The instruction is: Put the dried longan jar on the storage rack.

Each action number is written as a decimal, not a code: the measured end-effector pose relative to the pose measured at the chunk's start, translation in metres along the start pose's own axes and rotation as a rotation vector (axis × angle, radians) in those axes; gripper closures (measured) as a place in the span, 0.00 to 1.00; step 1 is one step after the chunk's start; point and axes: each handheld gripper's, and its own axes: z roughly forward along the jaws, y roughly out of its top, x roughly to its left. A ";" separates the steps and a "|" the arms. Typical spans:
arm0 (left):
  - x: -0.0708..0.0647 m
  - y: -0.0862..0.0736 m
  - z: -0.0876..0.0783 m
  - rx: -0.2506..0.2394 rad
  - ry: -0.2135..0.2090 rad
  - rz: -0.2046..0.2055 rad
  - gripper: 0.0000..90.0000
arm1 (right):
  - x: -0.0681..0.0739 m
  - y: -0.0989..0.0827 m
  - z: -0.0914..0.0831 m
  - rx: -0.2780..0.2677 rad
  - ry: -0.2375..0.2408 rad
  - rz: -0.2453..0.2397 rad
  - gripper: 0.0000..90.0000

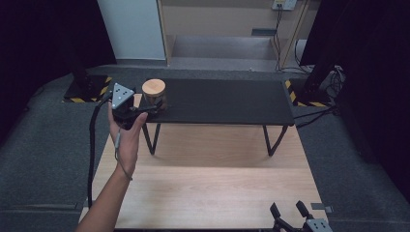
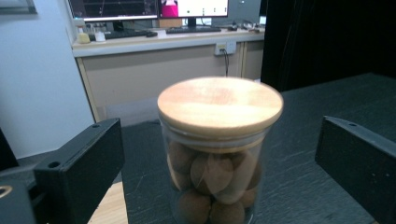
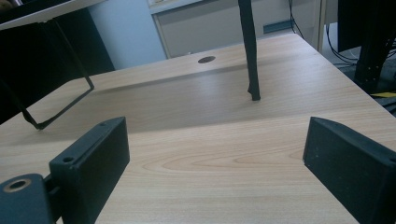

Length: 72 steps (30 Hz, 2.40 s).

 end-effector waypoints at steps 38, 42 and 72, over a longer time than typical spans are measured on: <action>-0.018 -0.045 -0.103 -0.009 0.051 -0.051 0.00 | 0.008 0.005 0.009 -0.015 0.064 -0.022 0.07; -0.023 -0.058 -0.115 -0.019 0.058 -0.078 0.00 | 0.007 0.004 0.009 -0.017 0.066 -0.020 0.07; -0.060 -0.172 -0.175 0.043 0.115 -0.151 0.01 | 0.006 0.011 0.019 -0.015 0.082 -0.039 0.07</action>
